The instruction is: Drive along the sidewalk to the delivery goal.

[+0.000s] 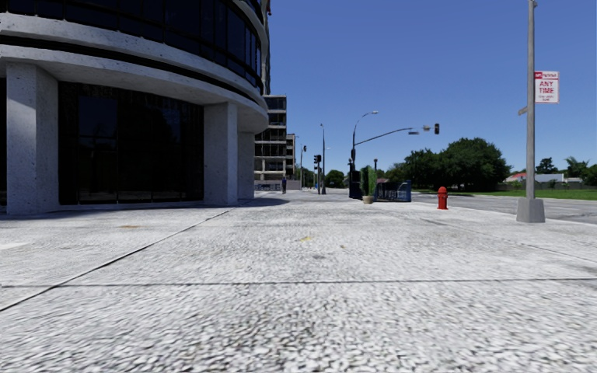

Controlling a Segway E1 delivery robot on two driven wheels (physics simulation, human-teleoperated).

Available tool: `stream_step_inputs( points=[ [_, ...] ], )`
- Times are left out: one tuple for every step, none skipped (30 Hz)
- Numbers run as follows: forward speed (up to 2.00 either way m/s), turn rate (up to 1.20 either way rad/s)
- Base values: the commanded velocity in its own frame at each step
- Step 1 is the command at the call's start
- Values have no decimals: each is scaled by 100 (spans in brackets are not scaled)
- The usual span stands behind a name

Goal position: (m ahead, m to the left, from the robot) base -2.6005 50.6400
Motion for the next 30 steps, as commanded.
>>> stream_step_inputs(
  points=[
    [0, 0],
    [0, 0],
    [0, 0],
    [0, 0],
    [0, 0],
    [0, 0],
    [0, 0],
    [-126, 0],
    [-126, 0],
    [25, 0],
    [156, 0],
    [157, 5],
    [157, 5],
    [158, 23],
    [159, 56],
    [163, 72],
    [164, 76],
    [164, 76],
    [165, 77],
    [166, 78],
    [166, 78],
    [167, 78],
    [171, 78],
    [177, 78],
    [177, 78],
    [200, 78],
    [200, 78],
    [200, 69],
    [200, 69],
    [200, 62]
  ],
)
